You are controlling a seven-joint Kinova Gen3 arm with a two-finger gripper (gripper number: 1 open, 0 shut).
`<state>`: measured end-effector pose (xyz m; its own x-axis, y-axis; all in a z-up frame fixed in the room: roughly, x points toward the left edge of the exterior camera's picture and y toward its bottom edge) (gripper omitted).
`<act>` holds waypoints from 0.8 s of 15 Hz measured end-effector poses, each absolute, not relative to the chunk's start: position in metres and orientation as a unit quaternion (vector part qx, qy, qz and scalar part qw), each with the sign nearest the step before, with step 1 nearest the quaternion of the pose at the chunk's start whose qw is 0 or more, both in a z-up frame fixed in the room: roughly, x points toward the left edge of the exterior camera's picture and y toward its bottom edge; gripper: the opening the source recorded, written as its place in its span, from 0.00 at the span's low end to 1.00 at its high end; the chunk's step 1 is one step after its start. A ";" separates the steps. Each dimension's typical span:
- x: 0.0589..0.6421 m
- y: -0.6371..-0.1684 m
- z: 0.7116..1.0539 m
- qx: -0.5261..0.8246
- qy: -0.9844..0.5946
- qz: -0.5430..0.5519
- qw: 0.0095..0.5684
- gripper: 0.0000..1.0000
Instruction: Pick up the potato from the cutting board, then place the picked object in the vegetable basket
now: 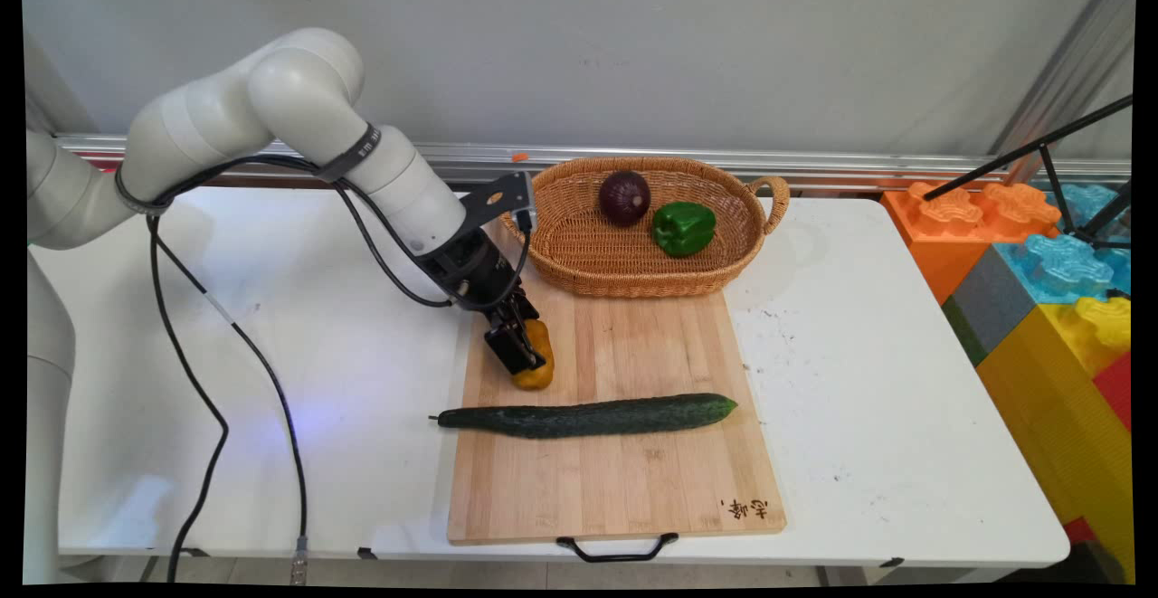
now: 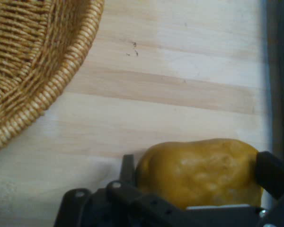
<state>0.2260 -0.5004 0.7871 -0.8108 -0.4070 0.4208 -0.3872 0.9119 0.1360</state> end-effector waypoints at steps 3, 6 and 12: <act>0.230 -0.503 0.790 0.210 -0.951 -0.023 0.224 0.00; 0.233 -0.506 0.795 0.213 -0.951 -0.022 0.224 0.00; 0.239 -0.512 0.821 0.216 -0.945 -0.010 0.243 0.00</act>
<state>0.2386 -0.5121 0.8207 -0.7881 -0.4137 0.4557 -0.4036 0.9064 0.1248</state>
